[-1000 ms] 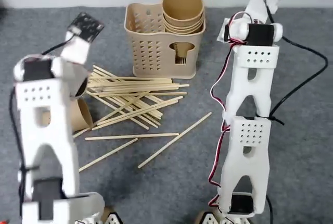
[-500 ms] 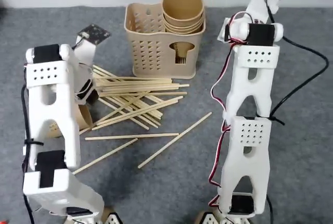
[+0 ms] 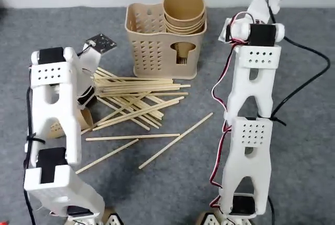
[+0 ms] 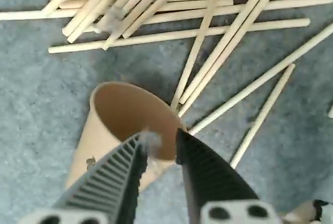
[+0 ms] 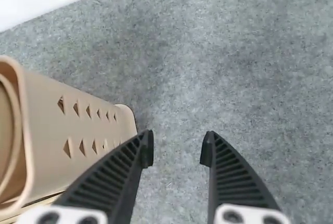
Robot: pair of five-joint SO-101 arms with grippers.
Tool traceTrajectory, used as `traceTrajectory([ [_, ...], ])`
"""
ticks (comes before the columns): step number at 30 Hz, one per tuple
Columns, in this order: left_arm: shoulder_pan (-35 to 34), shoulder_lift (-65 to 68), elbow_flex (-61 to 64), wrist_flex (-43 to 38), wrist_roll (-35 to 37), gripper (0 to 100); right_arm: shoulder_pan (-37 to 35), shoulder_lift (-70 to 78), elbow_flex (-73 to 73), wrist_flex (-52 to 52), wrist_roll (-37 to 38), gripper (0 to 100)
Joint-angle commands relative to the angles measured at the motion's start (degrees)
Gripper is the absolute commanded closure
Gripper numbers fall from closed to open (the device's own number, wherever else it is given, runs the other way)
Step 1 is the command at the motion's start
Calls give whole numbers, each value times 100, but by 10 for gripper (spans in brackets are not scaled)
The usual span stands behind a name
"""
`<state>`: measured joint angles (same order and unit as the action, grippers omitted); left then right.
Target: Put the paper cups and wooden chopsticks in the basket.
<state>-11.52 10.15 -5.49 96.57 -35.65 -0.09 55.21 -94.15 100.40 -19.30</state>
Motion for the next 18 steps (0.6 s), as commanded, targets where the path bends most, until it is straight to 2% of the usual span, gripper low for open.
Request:
traceTrajectory([
  [1,-35,-62,-101,-70,70,917,-4,-127,-229,180,-44,829],
  [11,-97,-35,-101,-70,141,917,-22,-92,-229,163,-53,829],
  [18,273,114,-40,-70,141,917,-22,-84,-229,154,-53,829],
])
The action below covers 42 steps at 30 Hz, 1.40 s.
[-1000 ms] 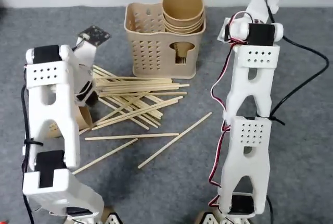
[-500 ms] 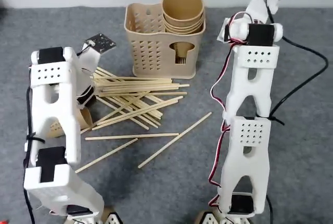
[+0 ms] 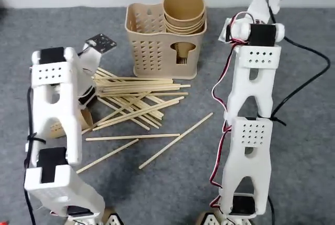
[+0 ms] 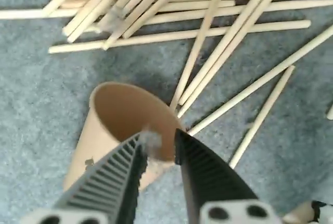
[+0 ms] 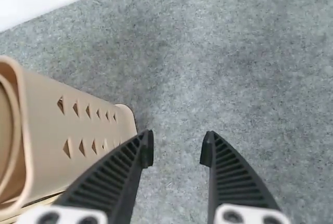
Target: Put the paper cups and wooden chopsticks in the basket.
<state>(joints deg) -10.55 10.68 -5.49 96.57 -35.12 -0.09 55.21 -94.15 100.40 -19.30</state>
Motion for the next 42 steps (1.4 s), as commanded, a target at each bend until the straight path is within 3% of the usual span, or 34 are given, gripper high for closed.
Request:
traceTrajectory([
  [1,202,149,-40,-97,88,917,-22,-84,-229,154,-53,829],
  [8,193,290,-75,-510,70,917,-22,-75,-220,171,-44,758],
  [12,79,299,-259,-545,53,917,-22,-75,-220,198,-44,758],
  [24,-466,167,-558,-1767,-44,917,-48,-75,-220,215,-44,758],
  [29,-563,-44,251,-3446,1442,916,-101,-75,-220,215,-44,758],
  [31,-536,-141,611,-3719,2040,916,-119,-75,-220,215,-44,758],
  [36,-193,-695,1077,-2646,3007,916,-101,-66,-220,215,-35,758],
  [42,229,-1248,963,-1398,3490,916,-154,-40,-220,215,-35,758],
])
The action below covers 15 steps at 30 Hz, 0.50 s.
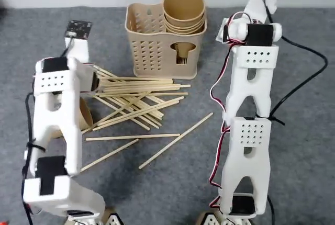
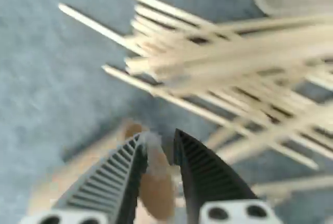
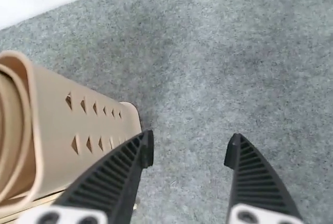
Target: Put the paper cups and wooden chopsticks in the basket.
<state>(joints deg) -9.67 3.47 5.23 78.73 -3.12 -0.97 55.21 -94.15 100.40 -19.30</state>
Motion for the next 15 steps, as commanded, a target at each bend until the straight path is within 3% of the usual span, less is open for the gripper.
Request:
traceTrajectory([
  [1,149,-580,-110,519,334,916,-84,13,-220,215,-35,758],
  [6,35,-651,-136,1319,-114,916,-119,163,-229,215,-35,757],
  [11,-325,-659,-136,1345,-747,915,-119,163,-229,215,-35,757],
  [15,-457,-659,-286,1319,-958,859,-136,163,-229,215,-35,757],
])
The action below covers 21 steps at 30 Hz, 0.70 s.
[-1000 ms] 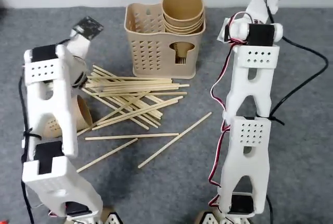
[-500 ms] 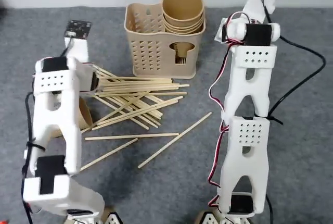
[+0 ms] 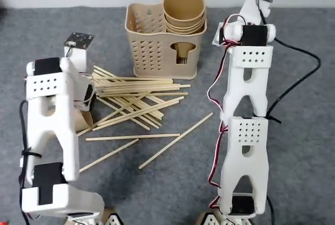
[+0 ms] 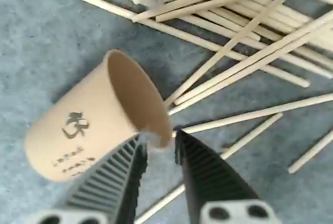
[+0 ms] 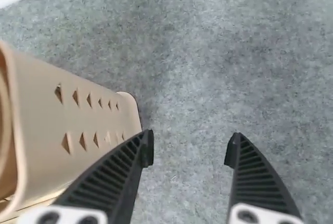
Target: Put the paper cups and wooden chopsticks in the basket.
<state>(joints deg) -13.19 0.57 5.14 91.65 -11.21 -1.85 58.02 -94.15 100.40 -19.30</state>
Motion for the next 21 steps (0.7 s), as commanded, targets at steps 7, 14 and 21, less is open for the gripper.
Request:
traceTrajectory([
  [7,-123,-334,-505,26,-484,814,-57,-119,-229,215,-35,756],
  [14,-211,-299,-101,-158,-475,813,-57,-127,-229,215,-35,757],
  [21,-334,-299,611,-1160,-1055,814,-57,-136,-229,215,-35,757],
])
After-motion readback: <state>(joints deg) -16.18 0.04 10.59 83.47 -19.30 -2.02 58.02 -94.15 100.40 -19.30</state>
